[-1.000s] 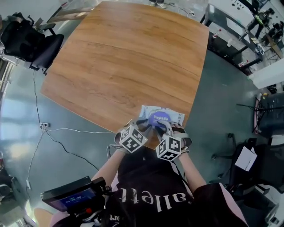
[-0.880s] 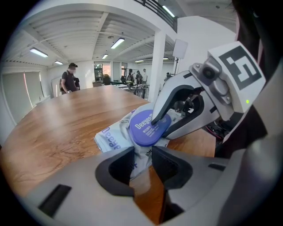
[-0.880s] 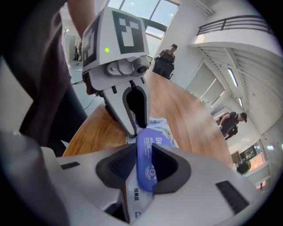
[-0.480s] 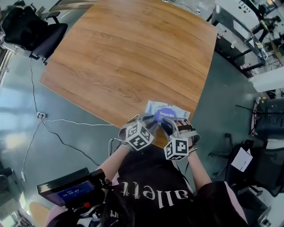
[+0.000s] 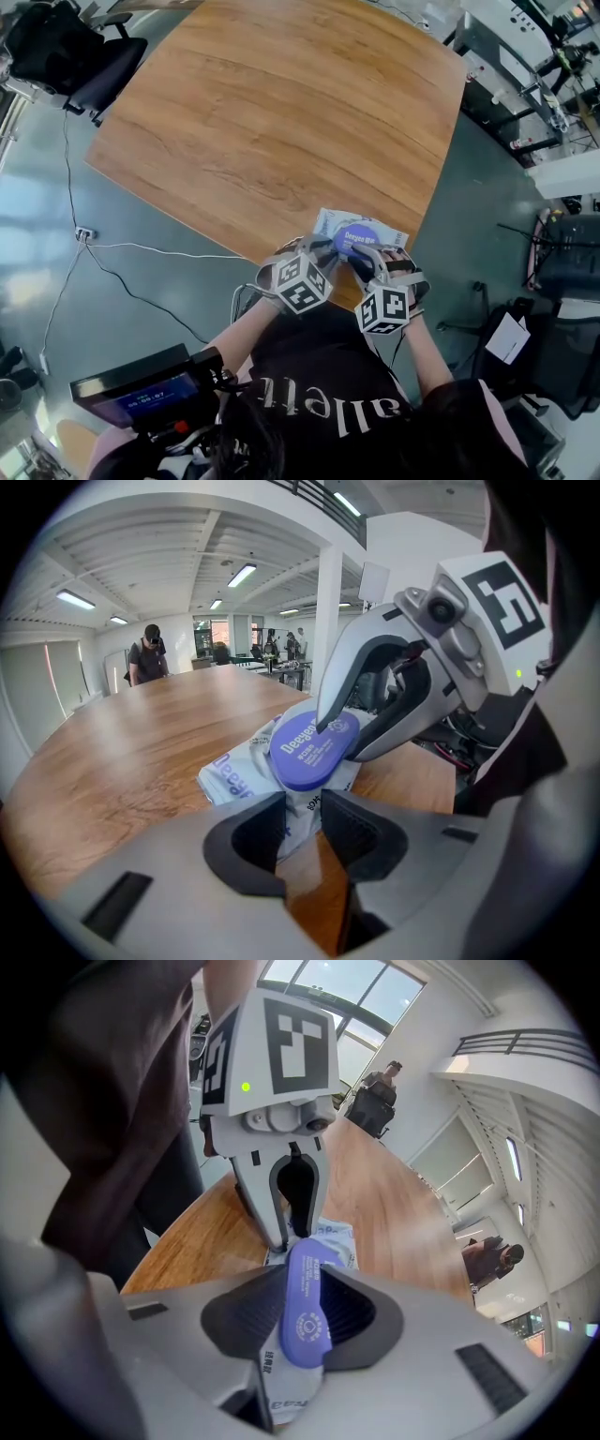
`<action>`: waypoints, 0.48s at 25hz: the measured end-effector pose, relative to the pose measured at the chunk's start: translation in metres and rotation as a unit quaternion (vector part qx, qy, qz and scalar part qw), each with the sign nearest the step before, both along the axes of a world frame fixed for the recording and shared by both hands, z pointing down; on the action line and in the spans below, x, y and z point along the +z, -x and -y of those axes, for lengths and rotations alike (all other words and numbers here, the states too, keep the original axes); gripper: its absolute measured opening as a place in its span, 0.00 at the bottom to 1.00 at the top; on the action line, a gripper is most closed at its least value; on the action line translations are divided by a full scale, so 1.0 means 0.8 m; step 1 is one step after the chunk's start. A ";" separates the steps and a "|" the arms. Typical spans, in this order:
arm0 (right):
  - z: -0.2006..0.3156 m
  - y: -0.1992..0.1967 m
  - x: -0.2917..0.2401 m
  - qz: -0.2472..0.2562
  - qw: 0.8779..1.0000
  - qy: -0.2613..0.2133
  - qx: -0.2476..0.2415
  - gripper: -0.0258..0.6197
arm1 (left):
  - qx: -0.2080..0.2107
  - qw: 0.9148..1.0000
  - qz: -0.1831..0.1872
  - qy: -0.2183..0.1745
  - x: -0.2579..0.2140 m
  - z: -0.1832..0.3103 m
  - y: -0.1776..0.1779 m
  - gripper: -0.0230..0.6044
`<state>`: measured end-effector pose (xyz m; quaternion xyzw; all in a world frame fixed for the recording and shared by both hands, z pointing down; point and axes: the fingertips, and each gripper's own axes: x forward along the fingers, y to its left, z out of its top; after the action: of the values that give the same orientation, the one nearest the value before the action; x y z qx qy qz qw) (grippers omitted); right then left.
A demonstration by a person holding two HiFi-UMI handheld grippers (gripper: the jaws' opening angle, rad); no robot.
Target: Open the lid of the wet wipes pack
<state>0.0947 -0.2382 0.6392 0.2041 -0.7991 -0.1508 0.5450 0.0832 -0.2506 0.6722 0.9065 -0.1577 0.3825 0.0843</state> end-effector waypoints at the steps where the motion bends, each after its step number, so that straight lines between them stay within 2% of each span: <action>1: 0.002 0.002 -0.005 0.008 1.000 -0.003 0.003 0.21 | 0.001 1.000 0.001 -0.001 0.000 0.000 0.001 0.22; 4: 0.012 0.002 -0.034 0.050 0.998 -0.017 0.030 0.20 | 0.003 1.000 0.002 -0.003 -0.002 0.000 0.002 0.22; 7: 0.035 -0.007 -0.064 0.082 0.994 -0.037 0.060 0.15 | 0.002 1.000 0.002 -0.003 -0.002 -0.001 0.001 0.22; 12: 0.096 -0.034 -0.086 0.101 0.985 -0.069 0.118 0.13 | 0.001 1.000 0.001 0.003 0.000 -0.003 -0.003 0.22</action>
<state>0.1216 -0.3151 0.5702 0.3482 -0.8080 -0.1194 0.4601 0.0857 -0.2479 0.6721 0.9061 -0.1558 0.3837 0.0867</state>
